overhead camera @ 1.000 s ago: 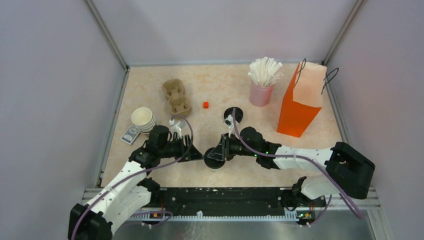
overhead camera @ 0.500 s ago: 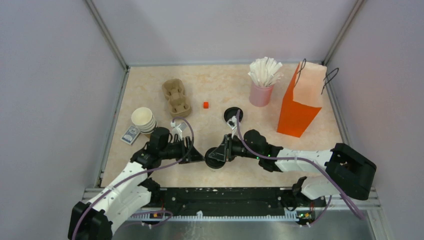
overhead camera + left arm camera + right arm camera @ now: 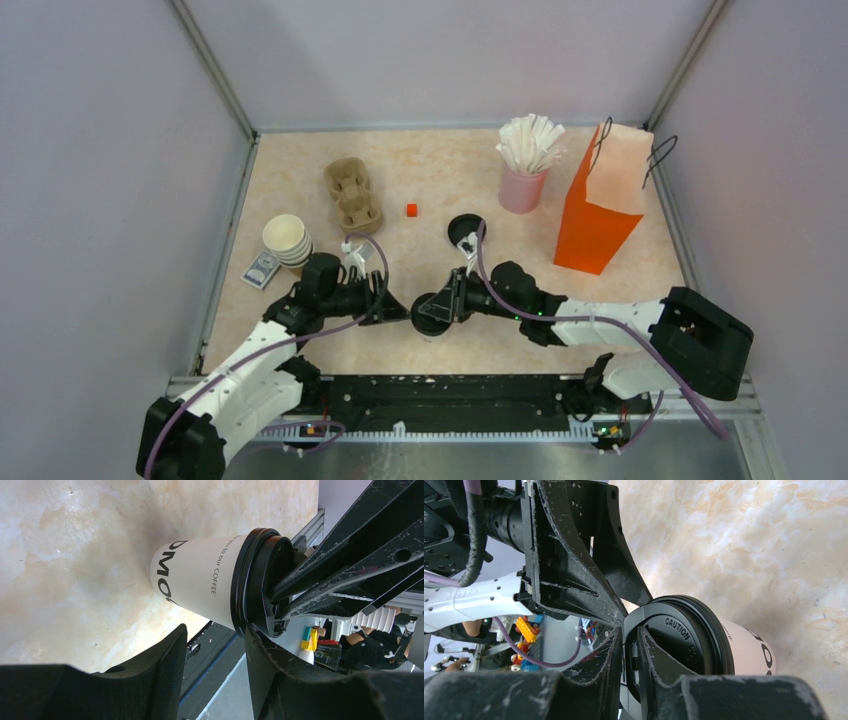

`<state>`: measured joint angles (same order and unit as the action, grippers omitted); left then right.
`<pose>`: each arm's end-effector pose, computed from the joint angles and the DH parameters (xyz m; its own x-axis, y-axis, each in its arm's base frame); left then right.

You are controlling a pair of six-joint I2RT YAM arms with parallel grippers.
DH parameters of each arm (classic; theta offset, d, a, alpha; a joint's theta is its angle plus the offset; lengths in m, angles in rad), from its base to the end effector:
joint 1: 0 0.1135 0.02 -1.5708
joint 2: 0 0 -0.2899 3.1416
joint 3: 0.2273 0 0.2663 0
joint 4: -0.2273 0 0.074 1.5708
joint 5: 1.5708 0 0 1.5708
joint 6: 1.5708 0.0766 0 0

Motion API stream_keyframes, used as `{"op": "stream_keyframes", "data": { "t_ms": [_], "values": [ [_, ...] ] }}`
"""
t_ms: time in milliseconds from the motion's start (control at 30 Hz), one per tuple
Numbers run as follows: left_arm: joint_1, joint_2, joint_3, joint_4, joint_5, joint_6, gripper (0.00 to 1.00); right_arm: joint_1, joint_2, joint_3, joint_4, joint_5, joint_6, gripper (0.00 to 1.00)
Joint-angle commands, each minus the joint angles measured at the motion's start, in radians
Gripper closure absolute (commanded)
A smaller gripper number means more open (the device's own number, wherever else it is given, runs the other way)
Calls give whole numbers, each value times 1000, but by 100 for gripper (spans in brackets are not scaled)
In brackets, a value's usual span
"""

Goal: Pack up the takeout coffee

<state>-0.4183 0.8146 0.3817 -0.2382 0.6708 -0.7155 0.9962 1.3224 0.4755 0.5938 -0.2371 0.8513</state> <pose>0.1513 -0.1194 0.1867 -0.9294 -0.1492 -0.3375 0.2032 0.5567 -0.8055 0.1530 0.2694 0.2027 -0.7963 0.1153 -0.5938 -0.5168 0.3805 0.7669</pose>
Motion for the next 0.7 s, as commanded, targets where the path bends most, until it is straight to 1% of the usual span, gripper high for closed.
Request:
{"op": "stream_keyframes", "data": {
  "t_ms": [0,367,433,467,533,667],
  "values": [
    [4,38,-7,-40,-110,32,50,-9,20,-59,-36,23,-9,83],
    [-4,121,-11,-42,-176,39,53,-9,30,-136,5,47,12,83],
    [-9,139,-20,-33,-180,39,55,-8,34,-146,20,48,20,83],
    [-12,147,-24,-31,-190,41,58,-9,36,-148,26,48,22,83],
    [-21,158,-27,-29,-203,42,59,-9,37,-150,27,51,24,83],
    [-22,139,-20,-18,-178,42,59,-9,37,-143,21,55,24,83]
  ]
}}
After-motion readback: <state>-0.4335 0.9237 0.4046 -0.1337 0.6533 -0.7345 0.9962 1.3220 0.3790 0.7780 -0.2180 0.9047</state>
